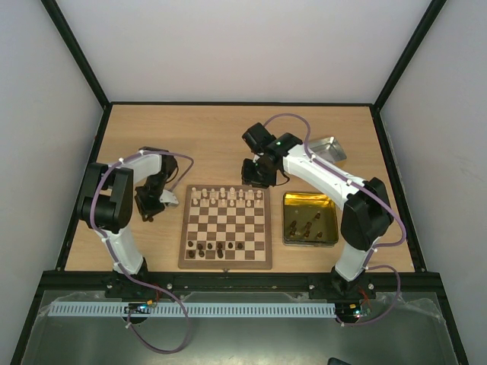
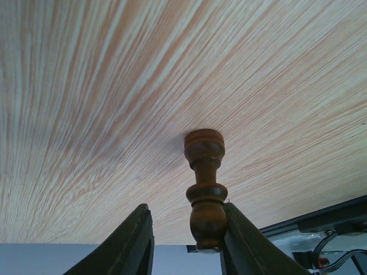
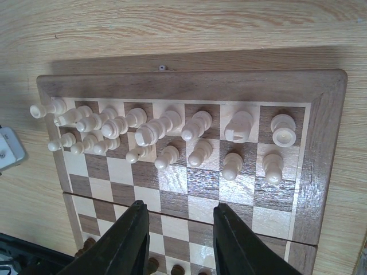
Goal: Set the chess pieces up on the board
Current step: Place the chess piece at the center of the board.
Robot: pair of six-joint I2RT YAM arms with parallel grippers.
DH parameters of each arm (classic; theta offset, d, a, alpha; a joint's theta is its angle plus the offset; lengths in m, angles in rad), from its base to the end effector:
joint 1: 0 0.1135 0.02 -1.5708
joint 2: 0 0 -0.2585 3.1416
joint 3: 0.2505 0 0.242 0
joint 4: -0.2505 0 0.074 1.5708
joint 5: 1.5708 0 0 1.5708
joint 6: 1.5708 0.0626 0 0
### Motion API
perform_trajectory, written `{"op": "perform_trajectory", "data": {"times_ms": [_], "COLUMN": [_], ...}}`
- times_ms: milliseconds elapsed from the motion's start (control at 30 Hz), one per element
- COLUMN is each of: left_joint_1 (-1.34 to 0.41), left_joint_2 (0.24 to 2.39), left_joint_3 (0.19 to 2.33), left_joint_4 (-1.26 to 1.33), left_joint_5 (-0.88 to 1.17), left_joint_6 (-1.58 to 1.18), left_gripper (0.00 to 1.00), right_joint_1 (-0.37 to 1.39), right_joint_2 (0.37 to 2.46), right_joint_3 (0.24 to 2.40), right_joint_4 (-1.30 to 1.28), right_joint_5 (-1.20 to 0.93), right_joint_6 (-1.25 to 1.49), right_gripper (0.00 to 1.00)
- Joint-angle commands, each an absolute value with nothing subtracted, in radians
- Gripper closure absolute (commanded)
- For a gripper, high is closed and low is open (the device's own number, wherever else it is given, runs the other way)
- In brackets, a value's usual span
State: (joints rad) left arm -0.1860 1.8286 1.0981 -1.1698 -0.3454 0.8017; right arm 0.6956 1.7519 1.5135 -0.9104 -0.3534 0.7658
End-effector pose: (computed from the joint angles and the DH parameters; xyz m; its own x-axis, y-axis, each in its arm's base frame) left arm 0.2570 -0.0268 0.1260 -0.4443 0.7716 0.4552 0.8641 0.5033 -0.0097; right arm 0.2647 0.2492 0.2496 -0.9970 0.0148 -0.0764 -0.0264 0.8589 0.5115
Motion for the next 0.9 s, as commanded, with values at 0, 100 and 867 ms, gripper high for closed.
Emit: {"op": "perform_trajectory", "data": {"times_ms": [0, 100, 867], "left_joint_1": [-0.19, -0.19, -0.111], "left_joint_2": [1.796, 1.787, 1.539], "left_joint_3": [1.092, 1.093, 0.955], "left_joint_4": [-1.187, -1.185, -1.115], "left_joint_5": [-0.37, -0.378, -0.159], "left_joint_6": [0.805, 0.805, 0.784], "left_gripper": [0.67, 0.66, 0.6], "right_joint_1": [0.687, 0.686, 0.661], "right_joint_2": [1.72, 1.722, 1.727], "right_joint_3": [1.512, 1.516, 1.526], "right_joint_4": [-0.902, -0.904, -0.925], "right_joint_5": [-0.361, -0.364, -0.369], "right_joint_6": [0.755, 0.752, 0.736], "right_gripper": [0.69, 0.69, 0.69]}}
